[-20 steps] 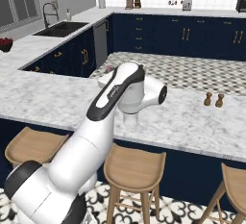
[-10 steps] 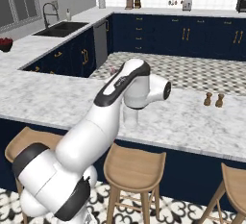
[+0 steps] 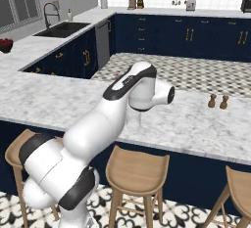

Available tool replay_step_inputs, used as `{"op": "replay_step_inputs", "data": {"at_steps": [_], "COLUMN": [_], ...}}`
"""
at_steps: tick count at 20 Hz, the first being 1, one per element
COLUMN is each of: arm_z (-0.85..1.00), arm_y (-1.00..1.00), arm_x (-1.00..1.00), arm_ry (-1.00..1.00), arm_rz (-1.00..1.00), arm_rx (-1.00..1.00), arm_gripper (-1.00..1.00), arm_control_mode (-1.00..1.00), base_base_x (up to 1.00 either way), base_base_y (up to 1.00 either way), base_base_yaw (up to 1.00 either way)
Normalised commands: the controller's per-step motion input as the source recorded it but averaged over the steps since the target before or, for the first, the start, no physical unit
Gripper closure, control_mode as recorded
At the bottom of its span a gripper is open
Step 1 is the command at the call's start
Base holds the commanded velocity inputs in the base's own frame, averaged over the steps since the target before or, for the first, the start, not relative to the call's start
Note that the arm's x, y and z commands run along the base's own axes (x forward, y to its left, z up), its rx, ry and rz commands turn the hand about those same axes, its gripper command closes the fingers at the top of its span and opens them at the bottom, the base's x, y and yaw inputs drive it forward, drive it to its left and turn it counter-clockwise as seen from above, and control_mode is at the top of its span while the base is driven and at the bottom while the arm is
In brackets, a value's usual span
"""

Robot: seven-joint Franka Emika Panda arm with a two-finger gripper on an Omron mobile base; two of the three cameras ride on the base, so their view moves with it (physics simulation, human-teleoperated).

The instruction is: Take a straw from the drawer in front and place it inside the glass cup on the dining counter.

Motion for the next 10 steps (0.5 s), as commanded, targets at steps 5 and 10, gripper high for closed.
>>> {"op": "replay_step_inputs", "data": {"at_steps": [5, 10], "arm_z": [-0.22, -0.26], "arm_y": [0.0, -0.08], "arm_x": [0.33, 0.34], "arm_ry": [0.0, 0.0], "arm_rz": [0.0, 0.0], "arm_rx": [0.02, 0.01], "arm_gripper": [1.0, 1.0], "arm_control_mode": [-1.0, -1.0], "base_base_x": [0.0, 0.0], "base_base_y": [0.0, 0.0], "base_base_yaw": [0.0, 0.0]}}
